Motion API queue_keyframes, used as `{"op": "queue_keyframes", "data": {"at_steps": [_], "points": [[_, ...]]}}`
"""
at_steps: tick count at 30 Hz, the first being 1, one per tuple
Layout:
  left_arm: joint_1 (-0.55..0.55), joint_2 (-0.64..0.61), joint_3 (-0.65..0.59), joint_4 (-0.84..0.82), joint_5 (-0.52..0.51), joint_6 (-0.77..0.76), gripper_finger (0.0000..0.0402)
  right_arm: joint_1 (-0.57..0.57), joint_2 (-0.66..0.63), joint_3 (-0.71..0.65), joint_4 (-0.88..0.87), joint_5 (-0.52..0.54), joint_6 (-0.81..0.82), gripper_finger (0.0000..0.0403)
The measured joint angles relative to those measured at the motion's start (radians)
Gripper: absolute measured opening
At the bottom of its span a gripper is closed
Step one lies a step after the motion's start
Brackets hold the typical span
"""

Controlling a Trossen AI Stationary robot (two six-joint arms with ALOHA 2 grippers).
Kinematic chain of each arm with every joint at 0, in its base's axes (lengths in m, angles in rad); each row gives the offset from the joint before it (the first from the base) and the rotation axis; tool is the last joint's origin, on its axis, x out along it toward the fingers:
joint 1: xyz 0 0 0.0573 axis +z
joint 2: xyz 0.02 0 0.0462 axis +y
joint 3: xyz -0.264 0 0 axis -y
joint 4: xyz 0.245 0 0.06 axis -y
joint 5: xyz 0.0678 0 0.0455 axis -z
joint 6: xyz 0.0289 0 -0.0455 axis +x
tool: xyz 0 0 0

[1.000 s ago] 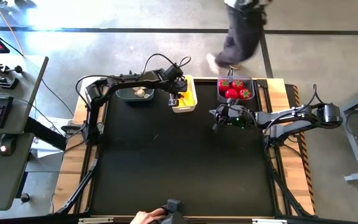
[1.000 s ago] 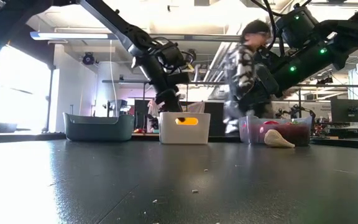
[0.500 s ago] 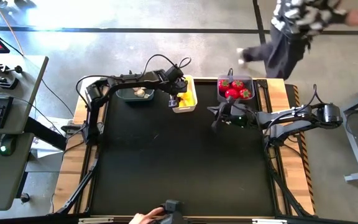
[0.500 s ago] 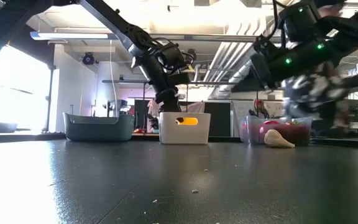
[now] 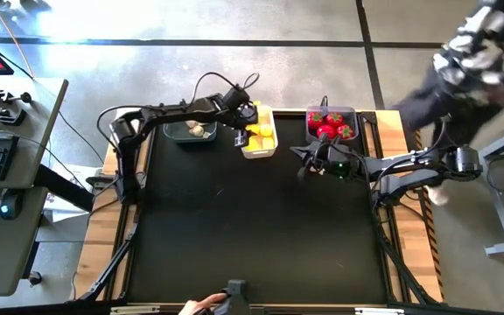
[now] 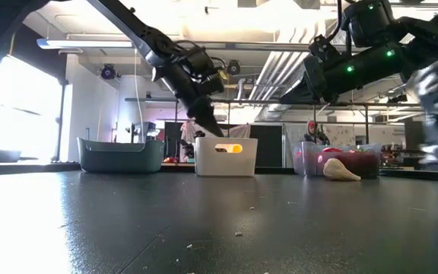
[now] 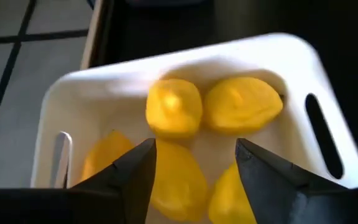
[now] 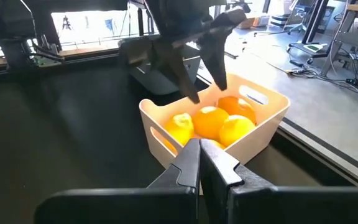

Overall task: Sort produce into baskets
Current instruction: Put the white garlic into the blue bin

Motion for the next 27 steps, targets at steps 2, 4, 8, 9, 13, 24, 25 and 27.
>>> {"op": "queue_keyframes", "data": {"at_steps": [2,4,8,9,13,24,25,27], "points": [[0.006,-0.009,-0.009,0.052,0.035,-0.023,0.0195,0.0,0.0,0.0,0.0,0.0,0.0,0.0],[0.008,-0.01,-0.017,0.122,0.099,-0.05,0.0182,0.0,0.0,0.0,0.0,0.0,0.0,0.0],[0.011,0.017,-0.019,0.173,0.122,-0.057,0.0143,0.0,0.0,0.0,-0.002,0.0,0.001,0.0],[0.011,0.026,-0.02,0.172,0.123,-0.057,0.0132,0.0,0.0,0.0,-0.003,0.0,0.002,0.0],[0.011,0.063,-0.02,0.167,0.123,-0.052,0.0084,0.0,0.0,0.0,-0.005,0.008,0.001,0.0],[0.027,0.052,-0.031,0.193,0.179,-0.122,0.0003,0.0,0.0,0.0,-0.036,0.088,0.019,0.0002],[0.029,0.044,-0.049,0.234,0.187,-0.132,0.0003,0.001,0.0,0.0,-0.053,0.096,0.026,0.0005],[0.031,0.026,-0.1,0.32,0.195,-0.161,0.0001,0.003,0.0,0.0,-0.095,0.105,0.032,0.0014]]}}
